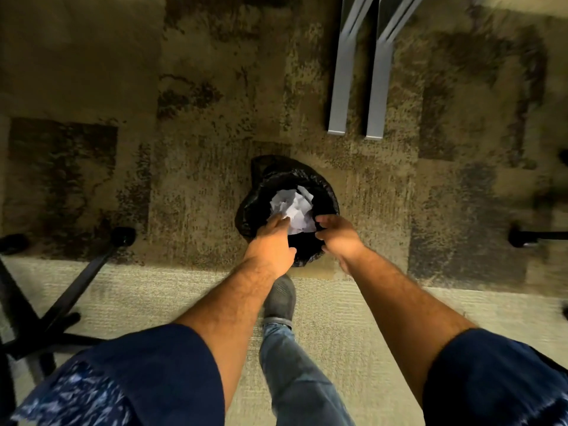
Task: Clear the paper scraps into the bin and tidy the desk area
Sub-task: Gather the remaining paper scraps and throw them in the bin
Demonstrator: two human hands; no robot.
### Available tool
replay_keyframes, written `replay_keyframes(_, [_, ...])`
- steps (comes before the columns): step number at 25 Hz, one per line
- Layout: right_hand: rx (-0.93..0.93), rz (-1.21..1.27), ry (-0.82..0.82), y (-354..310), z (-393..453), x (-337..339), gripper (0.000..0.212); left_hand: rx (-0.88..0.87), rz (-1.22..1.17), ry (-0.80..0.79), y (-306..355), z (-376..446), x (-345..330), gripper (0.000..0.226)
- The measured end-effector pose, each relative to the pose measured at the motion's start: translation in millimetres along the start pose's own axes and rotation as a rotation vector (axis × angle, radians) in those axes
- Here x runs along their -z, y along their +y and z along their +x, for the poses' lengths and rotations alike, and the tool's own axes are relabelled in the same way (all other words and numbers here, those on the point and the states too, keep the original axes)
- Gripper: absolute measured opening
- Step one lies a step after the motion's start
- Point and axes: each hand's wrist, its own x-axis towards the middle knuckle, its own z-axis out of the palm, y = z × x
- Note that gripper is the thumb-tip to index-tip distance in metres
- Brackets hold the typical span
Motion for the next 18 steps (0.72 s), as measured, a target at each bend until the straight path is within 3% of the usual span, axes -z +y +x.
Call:
replay_keyframes(8, [0.079, 0.162, 0.024, 7, -38, 2, 0.033, -0.010, 0.058, 0.064, -1, -25, 13, 0.051])
replay_keyframes(13, [0.323, -0.071, 0.030, -8, -61, -19, 0.033, -0.026, 0.058, 0.206, -17, -53, 42, 0.042])
replay_keyframes(18, [0.492, -0.203, -0.031, -27, -100, -76, 0.032, 0.124, -0.082, 0.395, -68, -94, 74, 0.044])
